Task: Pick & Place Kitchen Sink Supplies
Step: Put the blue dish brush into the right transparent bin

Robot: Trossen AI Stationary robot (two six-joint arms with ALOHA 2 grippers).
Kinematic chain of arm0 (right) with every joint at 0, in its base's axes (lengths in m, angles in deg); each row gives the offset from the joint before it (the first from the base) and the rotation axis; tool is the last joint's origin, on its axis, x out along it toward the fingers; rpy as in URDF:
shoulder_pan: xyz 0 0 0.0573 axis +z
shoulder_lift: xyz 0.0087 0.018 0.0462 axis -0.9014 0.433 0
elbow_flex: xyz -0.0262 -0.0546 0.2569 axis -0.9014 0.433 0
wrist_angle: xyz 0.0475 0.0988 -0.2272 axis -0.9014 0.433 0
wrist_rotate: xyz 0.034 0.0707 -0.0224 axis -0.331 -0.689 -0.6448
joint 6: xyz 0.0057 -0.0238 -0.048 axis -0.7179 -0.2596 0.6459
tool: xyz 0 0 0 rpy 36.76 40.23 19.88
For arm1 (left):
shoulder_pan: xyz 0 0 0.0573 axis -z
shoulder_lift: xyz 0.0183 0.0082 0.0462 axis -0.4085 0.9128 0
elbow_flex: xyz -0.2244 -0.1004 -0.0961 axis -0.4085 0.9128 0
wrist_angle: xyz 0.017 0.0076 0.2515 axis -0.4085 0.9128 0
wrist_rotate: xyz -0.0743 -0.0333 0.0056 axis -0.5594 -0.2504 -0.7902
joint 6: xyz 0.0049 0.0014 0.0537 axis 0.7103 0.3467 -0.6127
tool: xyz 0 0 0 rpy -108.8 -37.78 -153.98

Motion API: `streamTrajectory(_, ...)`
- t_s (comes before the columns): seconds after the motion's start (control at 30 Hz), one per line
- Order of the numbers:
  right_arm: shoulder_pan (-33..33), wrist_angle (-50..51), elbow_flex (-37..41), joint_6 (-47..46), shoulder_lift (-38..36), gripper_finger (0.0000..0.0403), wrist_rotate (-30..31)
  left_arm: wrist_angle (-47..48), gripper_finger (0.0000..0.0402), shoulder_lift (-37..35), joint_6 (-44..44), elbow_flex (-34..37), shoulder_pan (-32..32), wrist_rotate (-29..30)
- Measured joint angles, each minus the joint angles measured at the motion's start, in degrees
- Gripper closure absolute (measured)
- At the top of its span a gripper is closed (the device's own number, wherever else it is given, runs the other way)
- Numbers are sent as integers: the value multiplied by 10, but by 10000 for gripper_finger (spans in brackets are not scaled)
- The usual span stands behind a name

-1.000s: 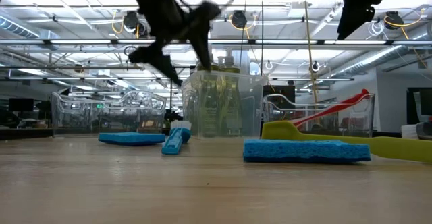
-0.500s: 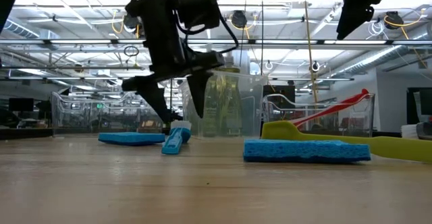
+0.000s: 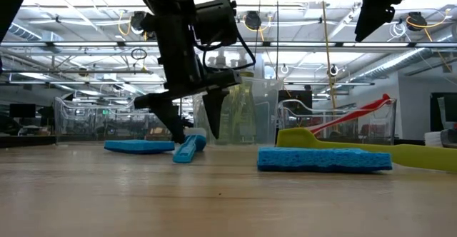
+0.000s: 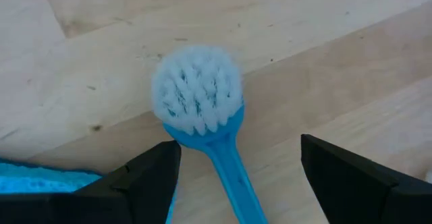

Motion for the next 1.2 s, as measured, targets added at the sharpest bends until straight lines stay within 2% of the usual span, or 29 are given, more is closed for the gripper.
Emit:
streamTrajectory(0.13, 0, 0, 0, 0, 0, 228, 0, 0, 152, 3, -1, 0, -5, 0)
streamTrajectory(0.43, 0, -22, 0, 0, 0, 229, 0, -9, 324, 2, -22, 0, -14, 10)
streamTrajectory(0.53, 0, -29, 0, 0, 0, 230, 0, -9, 361, 2, -22, 0, -14, 13)
streamTrajectory(0.73, 0, -30, 0, 2, 0, 233, 0, -9, 359, 2, -20, 0, -13, 14)
streamTrajectory(0.9, 0, -30, 0, 2, 0, 234, 0, -10, 328, 2, -18, 0, -13, 13)
streamTrajectory(1.03, 0, -30, 0, 3, 0, 234, 0, -14, 357, 2, -19, 0, -13, 10)
streamTrajectory(1.2, 0, -30, 0, 10, 0, 232, 0, -70, 362, -5, -38, 0, -13, -45)
